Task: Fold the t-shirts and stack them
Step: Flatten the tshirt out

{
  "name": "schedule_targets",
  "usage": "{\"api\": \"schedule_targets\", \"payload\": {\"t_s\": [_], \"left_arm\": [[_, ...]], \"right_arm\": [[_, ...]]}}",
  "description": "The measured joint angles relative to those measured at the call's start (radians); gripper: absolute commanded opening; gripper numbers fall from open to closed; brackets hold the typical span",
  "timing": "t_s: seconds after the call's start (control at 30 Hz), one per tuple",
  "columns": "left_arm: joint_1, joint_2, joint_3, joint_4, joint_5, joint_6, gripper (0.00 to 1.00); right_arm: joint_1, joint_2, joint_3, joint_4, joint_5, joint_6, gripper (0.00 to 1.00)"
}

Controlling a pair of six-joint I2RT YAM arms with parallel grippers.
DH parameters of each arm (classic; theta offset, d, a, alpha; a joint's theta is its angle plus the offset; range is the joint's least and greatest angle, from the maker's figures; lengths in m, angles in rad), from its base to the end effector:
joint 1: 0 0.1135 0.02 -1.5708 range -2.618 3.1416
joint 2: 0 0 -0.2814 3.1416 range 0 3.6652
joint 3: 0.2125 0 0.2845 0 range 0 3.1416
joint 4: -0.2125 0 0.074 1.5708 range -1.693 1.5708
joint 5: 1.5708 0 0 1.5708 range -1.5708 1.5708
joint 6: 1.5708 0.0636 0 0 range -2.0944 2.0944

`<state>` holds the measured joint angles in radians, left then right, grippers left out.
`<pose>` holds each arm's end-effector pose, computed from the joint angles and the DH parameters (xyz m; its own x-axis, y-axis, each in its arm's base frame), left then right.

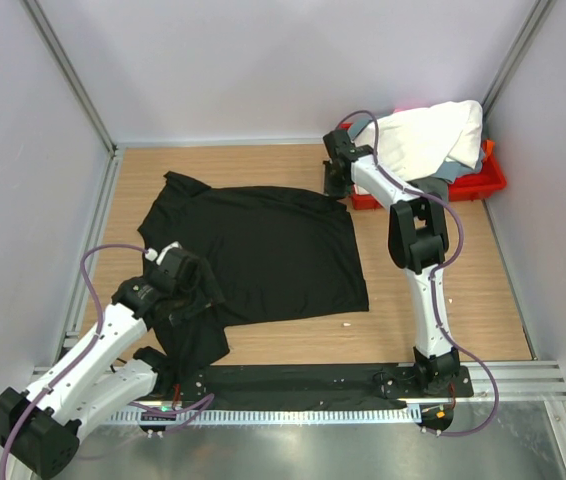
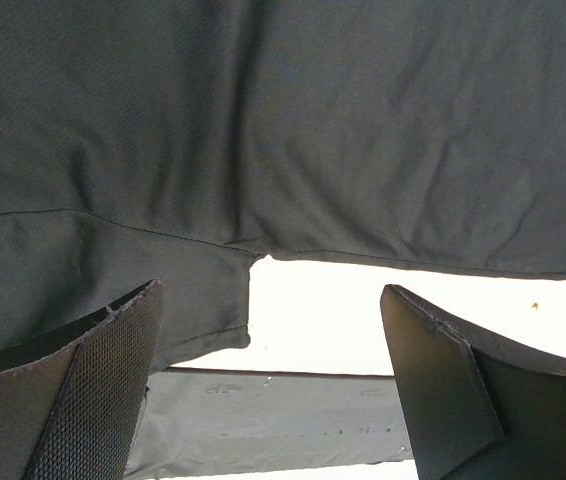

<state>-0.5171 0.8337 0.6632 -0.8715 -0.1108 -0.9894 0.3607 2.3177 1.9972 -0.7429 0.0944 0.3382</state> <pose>0.1637 -0.0850 0.2153 -0.7823 -0.5106 -0.3569 -0.3840 0.8463 -0.3692 0.5268 0.1923 0.1693 -0.8738 0.0234 -0.4857 -0.0197 0.9963 0.0835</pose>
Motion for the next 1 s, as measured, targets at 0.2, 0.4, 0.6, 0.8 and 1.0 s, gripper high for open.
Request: {"api": "schedule_targets", "payload": {"t_s": [0.2, 0.4, 0.6, 0.8, 1.0], "left_arm": [[-0.002, 0.006, 0.0, 0.0, 0.0, 0.0, 0.89], [-0.003, 0.024, 0.0, 0.0, 0.0, 0.002, 0.89], [-0.005, 0.033, 0.0, 0.0, 0.0, 0.003, 0.89], [-0.005, 0.042, 0.0, 0.0, 0.0, 0.003, 0.89], [-0.006, 0.043, 0.005, -0.016, -0.001, 0.002, 0.89]], "right_arm": [[-0.021, 0.01, 0.095, -0.015, -0.013, 0.001, 0.01], [-0.054, 0.053, 0.28, 0.002, -0.031, 0.003, 0.01], [-0.076, 0.11, 0.341, 0.048, -0.038, 0.0, 0.02], [-0.084, 0.198, 0.359, 0.077, -0.036, 0.001, 0.41], [-0.059, 0.217, 0.462, 0.095, -0.014, 0.004, 0.9]]}}
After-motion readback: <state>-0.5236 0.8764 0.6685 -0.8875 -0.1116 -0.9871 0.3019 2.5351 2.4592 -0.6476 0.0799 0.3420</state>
